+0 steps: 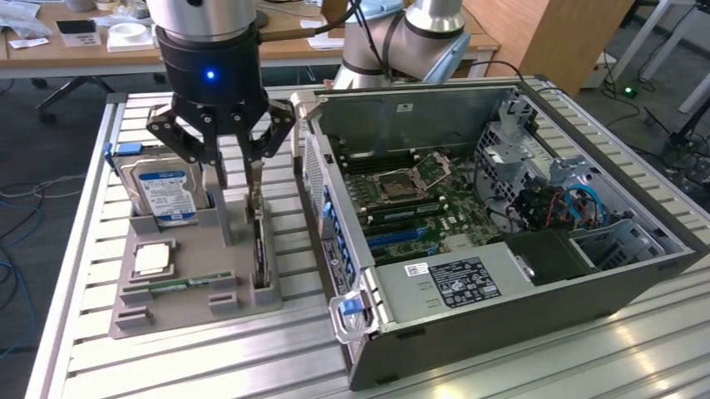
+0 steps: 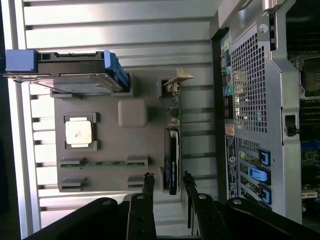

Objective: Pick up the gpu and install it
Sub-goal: 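Pick up the gpu and move the gpu toward the slot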

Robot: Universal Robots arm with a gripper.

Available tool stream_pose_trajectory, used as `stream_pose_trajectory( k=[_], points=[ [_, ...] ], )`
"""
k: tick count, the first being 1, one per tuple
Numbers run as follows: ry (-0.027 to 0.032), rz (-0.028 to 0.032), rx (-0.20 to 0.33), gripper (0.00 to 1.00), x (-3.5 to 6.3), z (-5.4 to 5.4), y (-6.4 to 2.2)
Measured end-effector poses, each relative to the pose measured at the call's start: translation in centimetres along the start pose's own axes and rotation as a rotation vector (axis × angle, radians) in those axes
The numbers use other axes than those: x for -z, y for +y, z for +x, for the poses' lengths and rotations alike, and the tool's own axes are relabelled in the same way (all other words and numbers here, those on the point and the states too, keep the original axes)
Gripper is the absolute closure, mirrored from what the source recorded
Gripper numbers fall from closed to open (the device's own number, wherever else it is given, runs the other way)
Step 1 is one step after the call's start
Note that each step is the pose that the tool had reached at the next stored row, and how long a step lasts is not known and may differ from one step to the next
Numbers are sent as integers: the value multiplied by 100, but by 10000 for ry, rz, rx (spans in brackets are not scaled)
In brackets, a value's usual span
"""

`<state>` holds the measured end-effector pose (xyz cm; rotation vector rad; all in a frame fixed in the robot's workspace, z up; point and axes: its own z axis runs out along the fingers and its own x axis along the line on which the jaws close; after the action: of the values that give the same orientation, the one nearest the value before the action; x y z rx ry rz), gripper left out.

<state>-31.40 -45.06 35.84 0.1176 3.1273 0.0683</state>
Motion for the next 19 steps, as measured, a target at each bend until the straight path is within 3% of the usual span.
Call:
stream_pose_trajectory(
  k=[12,19],
  points=[
    [-1,0,0,64,-216,2,-10],
    [0,1,1,64,-243,2,-11]
  ],
)
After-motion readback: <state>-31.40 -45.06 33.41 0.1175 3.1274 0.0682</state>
